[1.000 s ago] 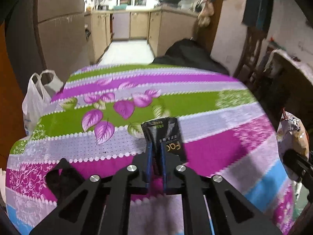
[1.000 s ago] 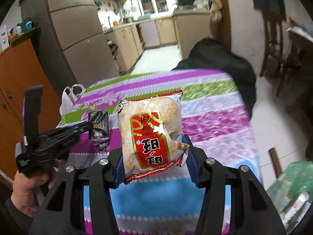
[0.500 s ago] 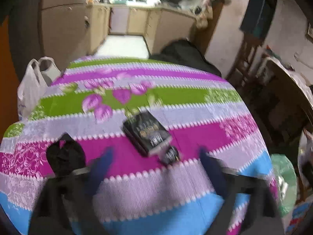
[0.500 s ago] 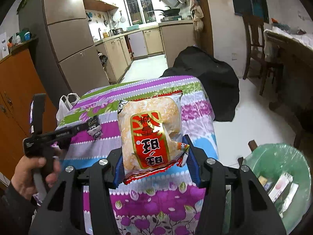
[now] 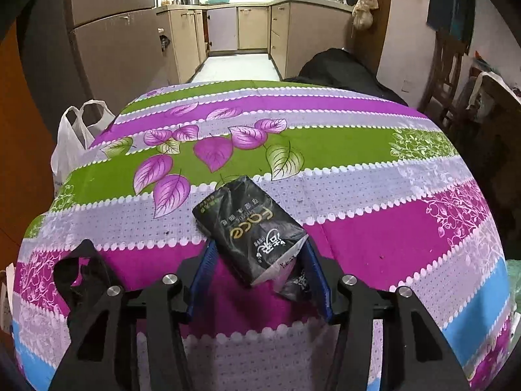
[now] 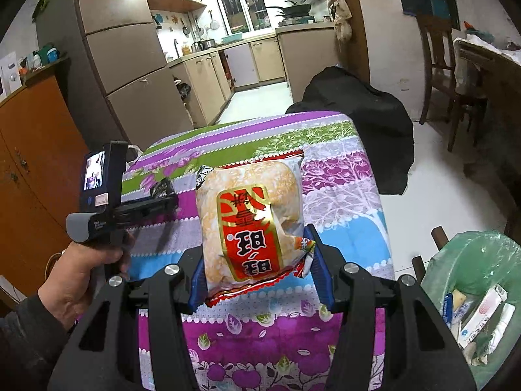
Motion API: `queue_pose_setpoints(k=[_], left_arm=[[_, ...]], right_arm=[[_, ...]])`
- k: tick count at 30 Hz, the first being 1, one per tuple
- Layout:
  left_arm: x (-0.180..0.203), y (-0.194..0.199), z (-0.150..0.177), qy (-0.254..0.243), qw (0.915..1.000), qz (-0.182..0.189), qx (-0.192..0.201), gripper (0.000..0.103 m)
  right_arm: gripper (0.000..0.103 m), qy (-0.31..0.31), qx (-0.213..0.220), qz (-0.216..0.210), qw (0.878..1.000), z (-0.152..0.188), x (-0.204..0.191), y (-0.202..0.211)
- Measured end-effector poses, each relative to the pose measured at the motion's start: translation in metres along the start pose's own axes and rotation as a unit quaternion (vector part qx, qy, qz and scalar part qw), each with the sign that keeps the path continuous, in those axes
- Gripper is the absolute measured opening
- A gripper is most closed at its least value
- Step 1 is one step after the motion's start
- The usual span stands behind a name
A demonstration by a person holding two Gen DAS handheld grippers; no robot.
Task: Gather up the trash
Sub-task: 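Carry the black bag and bread bag over the green bin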
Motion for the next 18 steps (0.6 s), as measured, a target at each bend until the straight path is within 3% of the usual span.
queue_pose_setpoints(k=[1,3,4,12,18], left_arm=[[0.001,0.0,0.0,-0.002,1.0,0.002,0.005,0.046],[-0.002,0.005,0.001,0.005,0.9997,0.01,0.021,0.029],[-0.004,0.01,0.002,0.009,0.9994,0.017,0.028,0.026],[0.0,0.07,0.014,0.006,0.9896,0.087,0.114,0.024],[0.047,0.147,0.018,-0.043,0.9762,0.125,0.172,0.024]], right_arm=[[0.051,0.0,0.0,0.0,1.0,-0.001,0.002,-0.001],[0.051,0.001,0.002,0.0,1.0,0.0,0.002,0.0],[0.051,0.002,0.003,0.001,1.0,0.001,0.002,0.001],[0.05,0.011,0.024,0.016,1.0,0.002,0.003,0.017],[0.05,0.006,0.046,0.043,0.998,0.001,0.013,0.044]])
Point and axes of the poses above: each gripper's, at about its wrist camera, not at the fingertips, and y roughly against the way its jaws point, x to its right, z to its underside, the point moved 4 cm from there along -y, roughly the way its jaws point, and after that the axes turned 12 degrees about -y, right-handed, at the moved point
